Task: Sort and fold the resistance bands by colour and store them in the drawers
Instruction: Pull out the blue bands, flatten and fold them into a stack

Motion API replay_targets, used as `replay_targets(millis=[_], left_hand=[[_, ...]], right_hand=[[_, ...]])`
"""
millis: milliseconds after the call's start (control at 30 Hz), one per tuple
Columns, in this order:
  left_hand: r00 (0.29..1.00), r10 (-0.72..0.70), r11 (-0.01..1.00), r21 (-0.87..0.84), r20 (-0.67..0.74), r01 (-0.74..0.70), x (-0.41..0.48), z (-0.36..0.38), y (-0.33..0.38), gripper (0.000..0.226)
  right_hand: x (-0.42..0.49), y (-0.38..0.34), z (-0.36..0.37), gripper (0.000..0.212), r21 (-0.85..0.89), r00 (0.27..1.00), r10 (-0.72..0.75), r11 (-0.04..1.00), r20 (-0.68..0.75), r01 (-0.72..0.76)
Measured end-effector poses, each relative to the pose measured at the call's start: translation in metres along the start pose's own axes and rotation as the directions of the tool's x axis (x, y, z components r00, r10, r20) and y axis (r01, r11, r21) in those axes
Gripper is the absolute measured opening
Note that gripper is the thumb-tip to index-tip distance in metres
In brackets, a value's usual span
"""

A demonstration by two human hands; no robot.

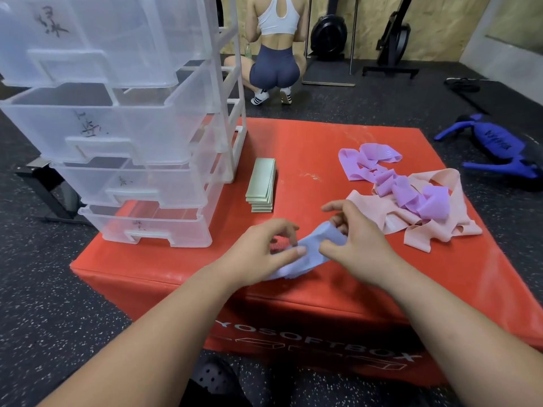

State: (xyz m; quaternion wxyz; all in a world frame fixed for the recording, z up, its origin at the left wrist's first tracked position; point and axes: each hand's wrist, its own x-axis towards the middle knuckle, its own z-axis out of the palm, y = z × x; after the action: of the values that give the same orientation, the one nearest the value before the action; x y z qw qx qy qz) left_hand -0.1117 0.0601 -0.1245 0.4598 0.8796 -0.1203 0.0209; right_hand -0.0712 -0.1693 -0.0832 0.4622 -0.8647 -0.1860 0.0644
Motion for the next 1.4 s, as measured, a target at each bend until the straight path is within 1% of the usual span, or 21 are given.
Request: replay_targets(millis=[33, 100, 133, 200, 300, 367, 433, 600, 700, 833, 900, 1000, 1033, 1100, 1167, 1300, 1400], left_hand=[[0.999, -0.027, 0.996, -0.091, -0.027, 0.024, 0.008, 0.0, 0.003, 0.022], [0.997, -0.066, 0.963, -0.265, -0.028, 0.056, 0.024, 0.0, 0.011, 0.026], [0.996, -0.084, 0.943, -0.323, -0.018, 0.074, 0.033, 0.0, 0.014, 0.028], [0.991, -0.13, 0.922, -0.37, -0.019, 0.114, 0.048, 0.004, 0.016, 0.03], [0.978, -0.193, 0.923, -0.353, -0.075, 0.155, 0.073, 0.012, 0.008, 0.029], [0.97, -0.223, 0.941, -0.28, -0.094, 0.189, 0.091, 0.017, 0.002, 0.029], [0.958, -0.257, 0.951, -0.212, -0.124, 0.227, 0.107, 0.022, -0.004, 0.031], [0.902, -0.374, 0.921, -0.203, -0.214, 0.334, 0.145, 0.034, -0.009, 0.034], [0.874, -0.391, 0.916, -0.215, -0.29, 0.338, 0.162, 0.037, -0.01, 0.033], [0.844, -0.388, 0.922, -0.152, -0.37, 0.357, 0.175, 0.038, -0.018, 0.037], [0.837, -0.383, 0.919, -0.07, -0.392, 0.388, 0.181, 0.042, -0.022, 0.039], [0.835, -0.325, 0.88, 0.181, -0.443, 0.439, 0.186, 0.05, -0.024, 0.037], [0.832, -0.309, 0.867, 0.224, -0.46, 0.446, 0.186, 0.051, -0.024, 0.037], [0.832, -0.281, 0.865, 0.249, -0.479, 0.436, 0.185, 0.053, -0.024, 0.037], [0.836, -0.265, 0.87, 0.255, -0.481, 0.422, 0.184, 0.052, -0.025, 0.031], [0.848, -0.251, 0.873, 0.27, -0.466, 0.407, 0.18, 0.051, -0.025, 0.026], [0.868, -0.235, 0.88, 0.284, -0.437, 0.381, 0.175, 0.05, -0.019, 0.033]], right_hand=[[0.006, -0.002, -0.005, 0.059, 0.04, 0.999, -0.023, 0.999, 0.033, 0.022], [0.021, -0.004, -0.018, 0.062, 0.108, 0.996, -0.054, 0.993, 0.076, 0.046], [0.032, -0.004, -0.024, 0.063, 0.131, 0.994, -0.065, 0.99, 0.085, 0.053], [0.056, -0.001, -0.035, 0.063, 0.166, 0.995, -0.062, 0.985, 0.084, 0.047], [0.095, 0.007, -0.045, 0.06, 0.233, 0.996, 0.003, 0.972, 0.087, -0.023], [0.122, 0.015, -0.049, 0.057, 0.263, 0.995, 0.037, 0.963, 0.089, -0.059], [0.151, 0.025, -0.051, 0.054, 0.263, 0.995, 0.051, 0.962, 0.081, -0.071], [0.215, 0.055, -0.047, 0.05, 0.209, 0.991, 0.078, 0.973, 0.112, -0.1], [0.244, 0.067, -0.041, 0.049, 0.202, 0.988, 0.079, 0.974, 0.135, -0.105], [0.269, 0.075, -0.03, 0.048, 0.225, 0.989, 0.068, 0.969, 0.134, -0.098], [0.278, 0.083, -0.024, 0.048, 0.187, 0.989, 0.057, 0.979, 0.138, -0.082], [0.283, 0.096, -0.012, 0.046, 0.038, 0.993, -0.001, 0.999, 0.119, -0.004], [0.283, 0.099, -0.01, 0.045, -0.016, 0.994, -0.029, 0.999, 0.109, 0.031], [0.283, 0.101, -0.01, 0.044, -0.112, 0.994, -0.081, 0.99, 0.071, 0.089], [0.283, 0.099, -0.014, 0.04, -0.203, 0.993, -0.114, 0.972, 0.042, 0.12], [0.281, 0.093, -0.015, 0.025, -0.324, 0.993, -0.114, 0.94, 0.013, 0.112], [0.275, 0.088, -0.017, 0.024, -0.359, 0.994, -0.112, 0.928, -0.004, 0.104]])
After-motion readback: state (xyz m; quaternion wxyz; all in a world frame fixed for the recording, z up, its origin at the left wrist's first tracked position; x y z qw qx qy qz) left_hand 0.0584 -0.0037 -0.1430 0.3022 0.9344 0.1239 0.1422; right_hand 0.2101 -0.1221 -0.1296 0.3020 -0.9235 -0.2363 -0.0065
